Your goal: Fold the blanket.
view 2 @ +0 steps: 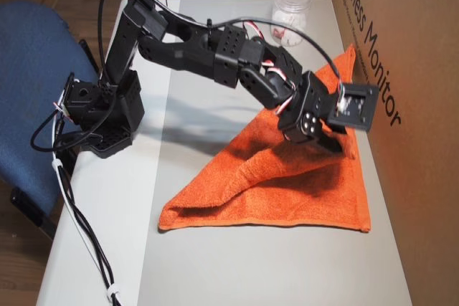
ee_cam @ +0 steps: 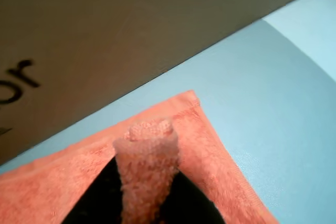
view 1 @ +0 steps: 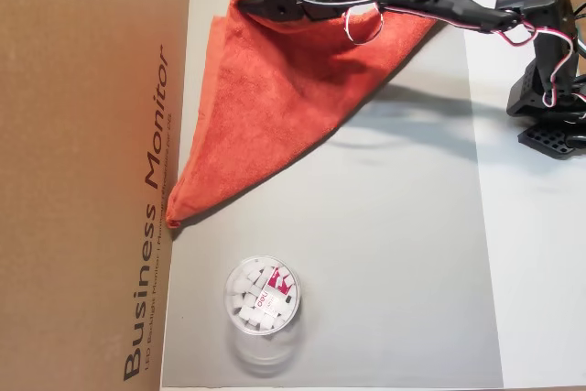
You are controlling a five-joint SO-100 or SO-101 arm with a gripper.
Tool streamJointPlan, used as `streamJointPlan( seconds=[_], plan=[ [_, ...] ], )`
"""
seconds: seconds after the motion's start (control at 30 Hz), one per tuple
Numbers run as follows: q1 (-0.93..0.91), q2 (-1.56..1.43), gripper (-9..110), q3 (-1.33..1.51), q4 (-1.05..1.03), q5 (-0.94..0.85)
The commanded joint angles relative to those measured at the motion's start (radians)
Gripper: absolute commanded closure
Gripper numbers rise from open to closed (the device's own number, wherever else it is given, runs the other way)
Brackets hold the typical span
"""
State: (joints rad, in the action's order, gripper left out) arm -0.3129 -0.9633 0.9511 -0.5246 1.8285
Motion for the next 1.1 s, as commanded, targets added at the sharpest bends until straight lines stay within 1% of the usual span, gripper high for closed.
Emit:
streamJointPlan(
  seconds=[0.0, 0.23, 0.47, 0.67, 1.07],
  plan=[
    [-0.011, 0.020, 102, -0.072, 0.087, 0.051],
    [-0.012, 0.115, 102, -0.072, 0.281, 0.114],
    [-0.040, 0.195, 102, -0.072, 0.348, 0.129],
    [-0.072, 0.252, 102, -0.072, 0.353, 0.316],
    [-0.071, 0.285, 102, -0.072, 0.353, 0.532]
  ],
)
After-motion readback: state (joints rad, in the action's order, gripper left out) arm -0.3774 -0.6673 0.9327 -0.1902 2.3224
